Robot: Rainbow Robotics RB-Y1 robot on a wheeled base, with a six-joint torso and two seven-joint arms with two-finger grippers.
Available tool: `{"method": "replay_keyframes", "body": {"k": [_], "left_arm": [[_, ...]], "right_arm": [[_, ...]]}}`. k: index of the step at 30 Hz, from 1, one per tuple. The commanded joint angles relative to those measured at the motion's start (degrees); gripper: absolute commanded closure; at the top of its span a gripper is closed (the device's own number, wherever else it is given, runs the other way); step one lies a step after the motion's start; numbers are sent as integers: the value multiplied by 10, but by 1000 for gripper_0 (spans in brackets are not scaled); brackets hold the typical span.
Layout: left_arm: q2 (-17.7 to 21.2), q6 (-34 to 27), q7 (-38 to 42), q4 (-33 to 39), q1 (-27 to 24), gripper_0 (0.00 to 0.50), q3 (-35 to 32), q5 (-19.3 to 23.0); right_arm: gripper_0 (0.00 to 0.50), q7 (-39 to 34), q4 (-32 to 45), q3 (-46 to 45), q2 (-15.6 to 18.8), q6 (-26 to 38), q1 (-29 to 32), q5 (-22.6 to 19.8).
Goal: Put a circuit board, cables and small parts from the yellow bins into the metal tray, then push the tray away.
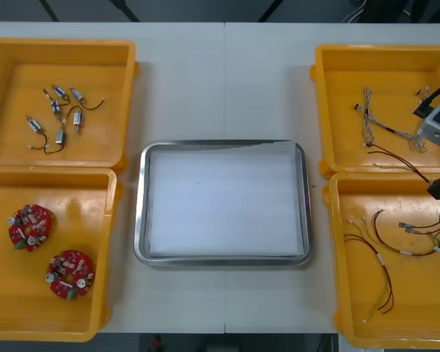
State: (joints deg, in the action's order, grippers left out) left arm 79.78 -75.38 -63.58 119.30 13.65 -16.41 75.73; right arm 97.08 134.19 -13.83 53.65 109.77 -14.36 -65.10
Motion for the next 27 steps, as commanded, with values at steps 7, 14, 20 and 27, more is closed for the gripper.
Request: {"method": "replay_keyframes", "body": {"k": [7, 14, 20, 27], "left_arm": [[28, -55, 79, 30, -45, 500, -20, -6], [13, -87, 125, 34, -123, 500, 19, 2], [-12, -108, 193, 45, -244, 500, 129, -37], [-70, -159, 287, 45, -391, 500, 249, -72]], "right_arm": [[500, -1, 15, 5, 21, 2, -14, 4], [500, -1, 15, 5, 21, 2, -14, 4], [500, -1, 15, 5, 21, 2, -14, 4], [500, -1, 15, 5, 21, 2, -14, 4]]}}
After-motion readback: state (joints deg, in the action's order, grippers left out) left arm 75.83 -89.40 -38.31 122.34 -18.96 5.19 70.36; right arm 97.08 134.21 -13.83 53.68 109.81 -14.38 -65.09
